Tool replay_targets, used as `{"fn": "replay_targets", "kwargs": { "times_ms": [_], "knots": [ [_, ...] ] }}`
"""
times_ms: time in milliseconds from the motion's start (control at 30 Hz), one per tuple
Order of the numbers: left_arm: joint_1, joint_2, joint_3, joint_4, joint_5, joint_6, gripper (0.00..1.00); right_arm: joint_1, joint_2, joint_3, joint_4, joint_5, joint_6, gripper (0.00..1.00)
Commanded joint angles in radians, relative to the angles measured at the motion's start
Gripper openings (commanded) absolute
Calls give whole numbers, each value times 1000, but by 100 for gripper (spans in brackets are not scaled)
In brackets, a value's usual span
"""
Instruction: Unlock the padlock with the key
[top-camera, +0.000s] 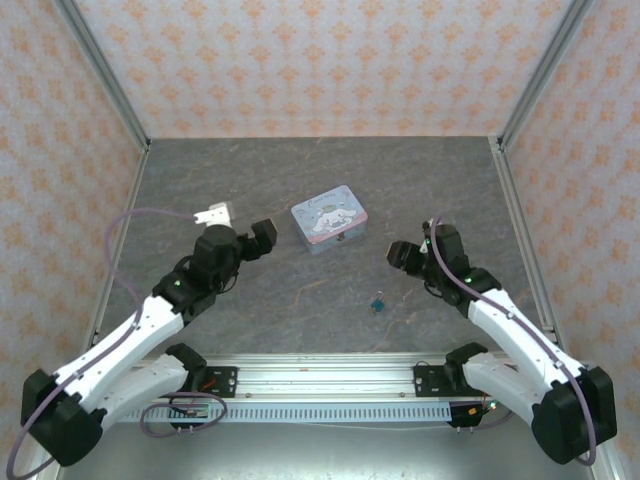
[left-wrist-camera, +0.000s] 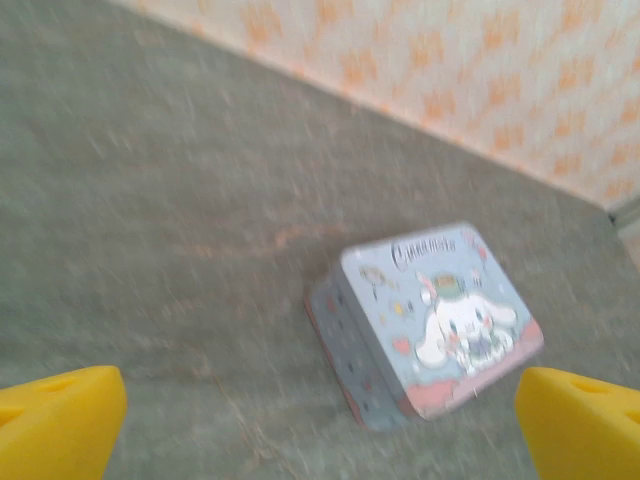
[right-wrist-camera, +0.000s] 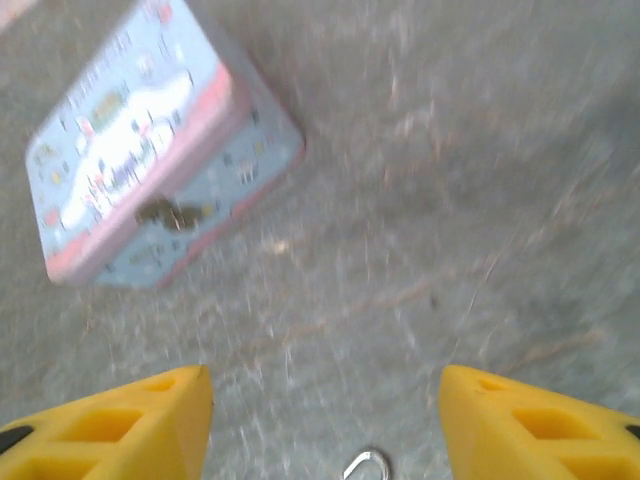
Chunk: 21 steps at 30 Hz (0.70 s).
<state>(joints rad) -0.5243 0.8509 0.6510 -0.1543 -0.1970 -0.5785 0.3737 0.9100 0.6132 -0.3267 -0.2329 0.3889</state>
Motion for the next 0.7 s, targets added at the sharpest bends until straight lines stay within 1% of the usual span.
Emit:
{"fn": "replay_targets", "kwargs": {
  "times_ms": [0,100,167,267,333,400,467,533,633,667],
  "knots": [
    [8,-81,-36,-14,-204,125,100,-11,-26,42,-29,190,-200,66],
    [29,-115,-48,7,-293,198,100,-30,-31,36,43,309,-294,75],
    [45,-117,-57,28,-348,256,100,-53,-33,9,115,365,-339,83],
    [65,-105,-100,109,-393,357,100,-105,-37,-81,287,439,-367,99],
    [83,-87,-125,148,-439,376,100,-159,-28,-165,437,458,-352,99],
    [114,-64,-140,157,-453,388,100,-221,3,-231,556,455,-324,99],
    [156,-31,-154,179,-429,405,100,-280,62,-271,657,423,-315,99],
    [194,9,-177,242,-386,433,100,-325,143,-290,745,369,-312,99],
    [222,59,-222,356,-343,495,100,-340,244,-321,914,330,-331,99],
    [230,74,-237,393,-337,509,100,-343,263,-320,946,308,-347,99]
  ]
}}
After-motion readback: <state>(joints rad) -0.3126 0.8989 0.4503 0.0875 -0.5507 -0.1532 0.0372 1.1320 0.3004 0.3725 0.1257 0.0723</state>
